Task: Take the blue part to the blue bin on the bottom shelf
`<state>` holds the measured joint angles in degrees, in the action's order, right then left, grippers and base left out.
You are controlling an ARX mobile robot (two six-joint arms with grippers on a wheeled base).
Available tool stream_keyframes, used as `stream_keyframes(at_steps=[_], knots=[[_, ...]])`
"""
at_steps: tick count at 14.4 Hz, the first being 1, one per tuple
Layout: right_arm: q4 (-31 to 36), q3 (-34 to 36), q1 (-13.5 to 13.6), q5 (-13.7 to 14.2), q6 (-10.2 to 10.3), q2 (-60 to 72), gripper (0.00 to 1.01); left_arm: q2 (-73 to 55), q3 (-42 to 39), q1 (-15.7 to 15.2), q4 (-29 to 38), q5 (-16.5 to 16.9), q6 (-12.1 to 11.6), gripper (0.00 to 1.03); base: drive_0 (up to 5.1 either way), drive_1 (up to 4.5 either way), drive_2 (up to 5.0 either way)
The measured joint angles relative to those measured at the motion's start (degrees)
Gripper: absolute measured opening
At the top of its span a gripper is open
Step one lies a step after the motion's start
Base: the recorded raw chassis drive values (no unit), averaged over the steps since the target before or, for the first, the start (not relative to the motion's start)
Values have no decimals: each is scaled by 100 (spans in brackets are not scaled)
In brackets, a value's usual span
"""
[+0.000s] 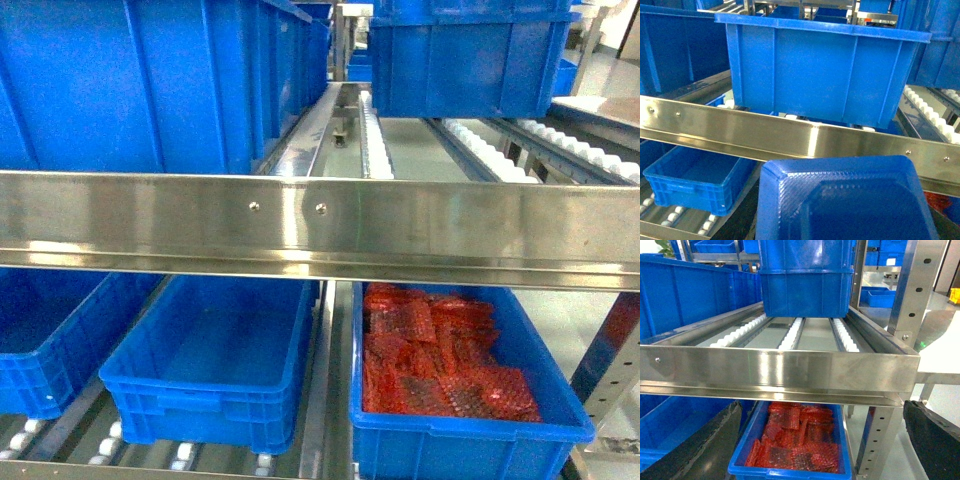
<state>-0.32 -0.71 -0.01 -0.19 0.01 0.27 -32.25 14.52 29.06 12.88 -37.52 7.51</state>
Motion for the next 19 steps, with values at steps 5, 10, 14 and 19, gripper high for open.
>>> stream_keyframes(at_steps=[5, 10, 14, 19], knots=[[2, 0, 0, 0, 0, 0, 98, 0, 0, 0, 0, 0, 0, 43, 0, 0, 0], [20, 0, 0, 0, 0, 0, 98, 0, 0, 0, 7, 0, 0, 43, 0, 0, 0], [9, 0, 0, 9, 2, 0, 98, 0, 2, 0, 0, 0, 0, 43, 0, 0, 0], [9, 0, 0, 11, -4, 0, 98, 0, 0, 0, 2, 2, 2, 43, 0, 0, 0]])
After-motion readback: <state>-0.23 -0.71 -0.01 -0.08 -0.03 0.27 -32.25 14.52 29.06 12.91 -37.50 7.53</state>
